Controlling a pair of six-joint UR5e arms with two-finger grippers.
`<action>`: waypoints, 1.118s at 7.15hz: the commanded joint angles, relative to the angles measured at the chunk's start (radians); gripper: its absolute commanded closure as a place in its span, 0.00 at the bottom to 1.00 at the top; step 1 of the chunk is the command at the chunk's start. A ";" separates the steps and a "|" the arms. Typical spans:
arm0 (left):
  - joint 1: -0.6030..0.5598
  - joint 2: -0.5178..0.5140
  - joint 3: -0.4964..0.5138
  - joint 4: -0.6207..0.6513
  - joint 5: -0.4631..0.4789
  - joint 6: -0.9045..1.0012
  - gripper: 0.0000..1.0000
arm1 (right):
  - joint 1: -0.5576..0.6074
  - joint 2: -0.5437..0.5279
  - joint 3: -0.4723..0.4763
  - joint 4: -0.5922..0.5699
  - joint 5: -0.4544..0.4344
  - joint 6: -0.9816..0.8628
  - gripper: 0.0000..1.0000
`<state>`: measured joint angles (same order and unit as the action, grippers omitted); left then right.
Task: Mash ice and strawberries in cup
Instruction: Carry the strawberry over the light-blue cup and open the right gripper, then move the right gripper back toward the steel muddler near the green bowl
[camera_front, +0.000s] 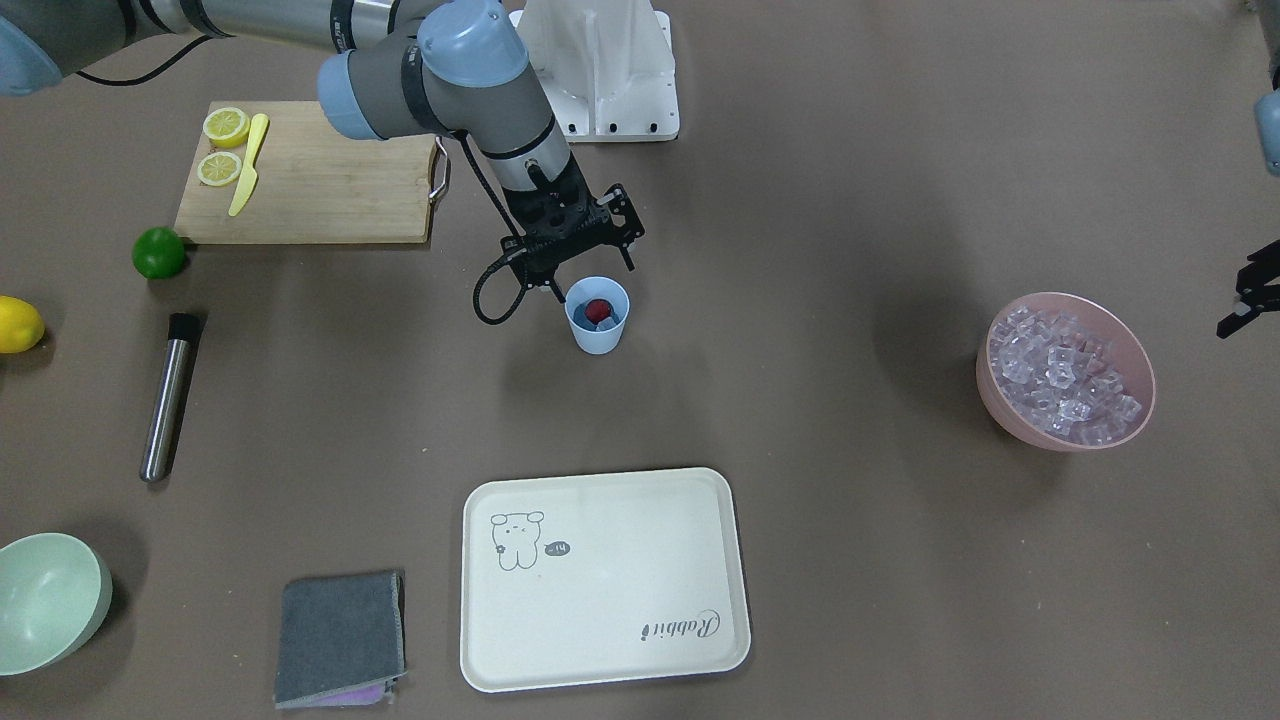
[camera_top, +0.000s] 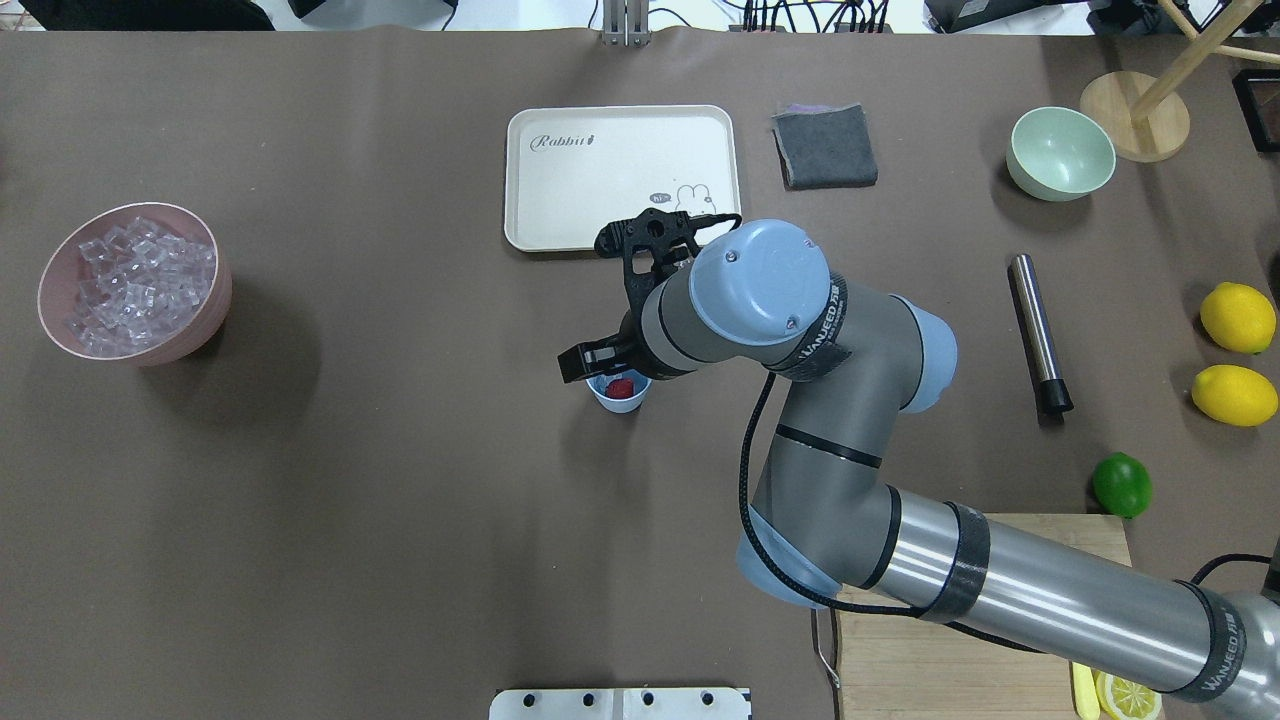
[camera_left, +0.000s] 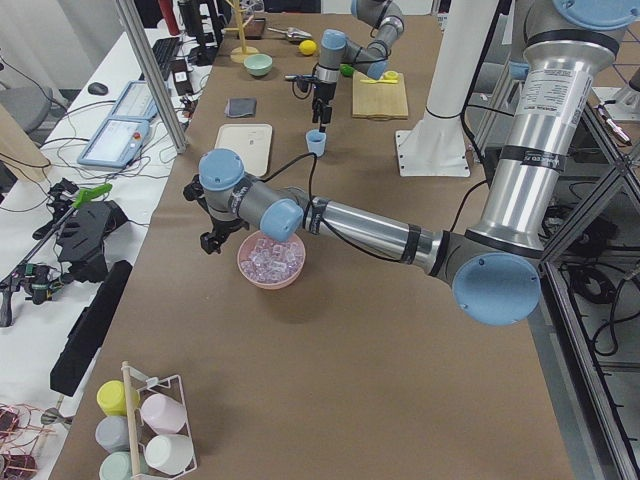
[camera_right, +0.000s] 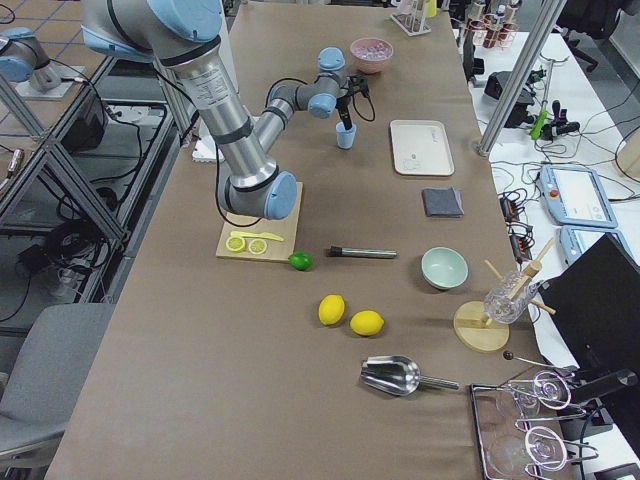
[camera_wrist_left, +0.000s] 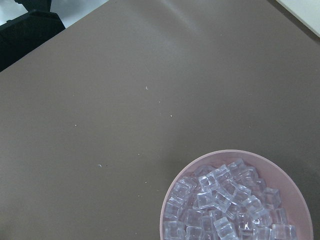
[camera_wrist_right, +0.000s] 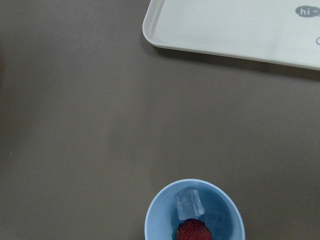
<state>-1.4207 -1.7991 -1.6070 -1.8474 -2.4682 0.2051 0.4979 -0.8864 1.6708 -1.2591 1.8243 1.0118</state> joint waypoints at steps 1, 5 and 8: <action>-0.006 0.004 -0.002 -0.027 0.000 -0.001 0.03 | 0.077 -0.019 0.021 -0.011 0.103 -0.002 0.00; -0.004 0.006 -0.016 -0.026 0.005 0.003 0.02 | 0.246 -0.201 0.080 -0.048 0.214 -0.027 0.00; 0.000 0.001 -0.010 -0.013 0.003 -0.003 0.03 | 0.385 -0.239 0.081 -0.230 0.276 -0.098 0.00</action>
<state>-1.4220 -1.7978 -1.6196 -1.8648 -2.4671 0.2044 0.8249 -1.0994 1.7515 -1.4192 2.0865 0.9304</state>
